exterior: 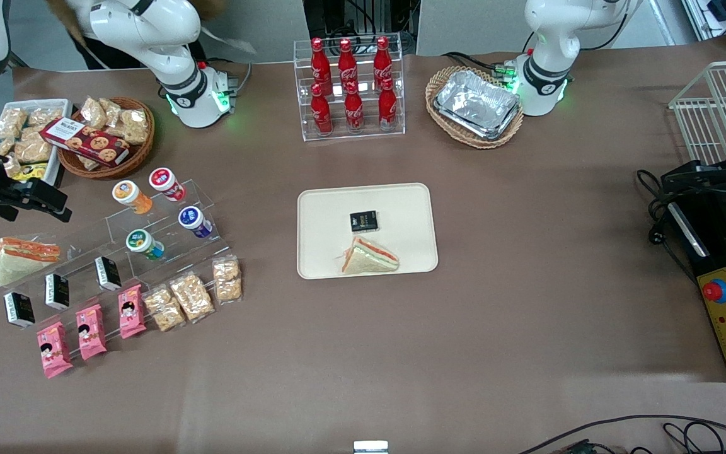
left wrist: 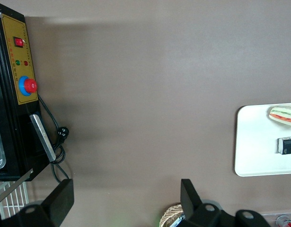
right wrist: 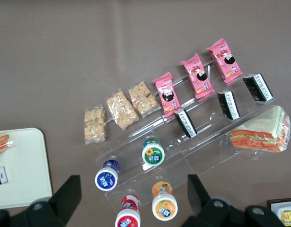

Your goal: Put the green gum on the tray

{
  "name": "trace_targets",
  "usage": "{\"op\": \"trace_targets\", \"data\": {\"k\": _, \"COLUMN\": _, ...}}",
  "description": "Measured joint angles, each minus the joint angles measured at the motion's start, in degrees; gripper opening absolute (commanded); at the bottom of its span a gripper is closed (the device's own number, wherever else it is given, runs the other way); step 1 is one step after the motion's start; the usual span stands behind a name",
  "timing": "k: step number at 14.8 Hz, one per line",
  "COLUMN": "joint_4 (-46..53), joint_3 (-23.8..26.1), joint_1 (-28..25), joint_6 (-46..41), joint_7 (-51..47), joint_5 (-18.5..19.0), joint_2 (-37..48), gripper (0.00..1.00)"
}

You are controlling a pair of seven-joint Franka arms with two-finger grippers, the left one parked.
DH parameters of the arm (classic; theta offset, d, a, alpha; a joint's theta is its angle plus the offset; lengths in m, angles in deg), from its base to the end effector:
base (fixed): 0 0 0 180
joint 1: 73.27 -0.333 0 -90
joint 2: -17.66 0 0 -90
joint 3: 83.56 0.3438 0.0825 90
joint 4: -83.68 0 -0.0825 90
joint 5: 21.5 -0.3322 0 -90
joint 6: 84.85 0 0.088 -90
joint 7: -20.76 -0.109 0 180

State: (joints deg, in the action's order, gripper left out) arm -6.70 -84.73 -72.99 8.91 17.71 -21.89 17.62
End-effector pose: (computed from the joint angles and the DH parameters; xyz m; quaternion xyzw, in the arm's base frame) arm 0.5096 -0.0122 0.6531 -0.9988 0.0394 -0.0291 0.0038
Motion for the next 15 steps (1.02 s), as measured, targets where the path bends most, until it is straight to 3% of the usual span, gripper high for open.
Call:
{"op": "trace_targets", "data": {"k": 6, "joint_4": 0.1, "joint_3": 0.0, "joint_1": 0.0, "joint_6": 0.0, "joint_7": 0.1, "joint_5": 0.0, "joint_2": -0.1, "gripper": 1.00}}
{"op": "trace_targets", "data": {"k": 11, "joint_4": 0.1, "joint_3": -0.4, "joint_1": 0.0, "joint_6": 0.0, "joint_7": 10.3, "joint_5": 0.0, "joint_2": -0.3, "gripper": 1.00}}
{"op": "trace_targets", "data": {"k": 15, "joint_4": -1.1, "joint_3": -0.6, "joint_1": 0.1, "joint_6": 0.0, "joint_7": 12.1, "joint_5": 0.0, "joint_2": -1.0, "gripper": 1.00}}
